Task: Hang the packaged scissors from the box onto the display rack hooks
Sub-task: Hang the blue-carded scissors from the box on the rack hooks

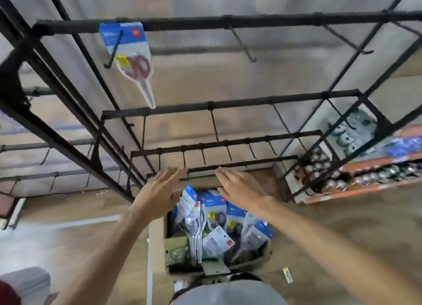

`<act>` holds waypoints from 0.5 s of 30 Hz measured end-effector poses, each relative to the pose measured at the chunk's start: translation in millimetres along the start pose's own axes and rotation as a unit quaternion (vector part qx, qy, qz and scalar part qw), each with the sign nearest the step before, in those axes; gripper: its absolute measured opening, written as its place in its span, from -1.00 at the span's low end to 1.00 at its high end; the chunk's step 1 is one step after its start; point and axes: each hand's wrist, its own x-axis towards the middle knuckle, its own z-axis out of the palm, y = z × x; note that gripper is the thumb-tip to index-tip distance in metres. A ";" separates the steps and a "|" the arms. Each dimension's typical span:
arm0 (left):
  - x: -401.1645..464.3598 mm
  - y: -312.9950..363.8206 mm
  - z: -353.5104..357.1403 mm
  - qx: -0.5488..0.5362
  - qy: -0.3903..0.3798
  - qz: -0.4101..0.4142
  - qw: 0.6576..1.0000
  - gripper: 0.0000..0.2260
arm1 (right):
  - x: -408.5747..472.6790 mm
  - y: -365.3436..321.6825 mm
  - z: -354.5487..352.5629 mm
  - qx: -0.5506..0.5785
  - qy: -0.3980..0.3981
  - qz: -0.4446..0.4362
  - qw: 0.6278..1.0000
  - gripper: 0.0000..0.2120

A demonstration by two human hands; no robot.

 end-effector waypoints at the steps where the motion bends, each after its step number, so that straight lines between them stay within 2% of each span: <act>1: -1.3 4.4 19.2 0.001 -0.025 -0.004 1.000 -0.36 | -16.2 4.2 10.7 0.014 -0.031 0.014 0.999 -0.49; 8: -21.2 41.6 140.6 0.013 -0.243 0.008 0.970 -0.36 | -137.3 19.6 67.3 0.083 -0.207 0.083 0.971 -0.33; 11: -24.4 52.5 177.0 -0.007 -0.284 -0.024 0.958 -0.38 | -165.2 25.0 83.6 0.095 -0.231 0.071 0.966 -0.33; 15: -24.5 55.3 204.7 -0.008 -0.314 -0.084 0.946 -0.36 | -183.5 25.8 91.7 0.047 -0.284 0.091 0.953 -0.20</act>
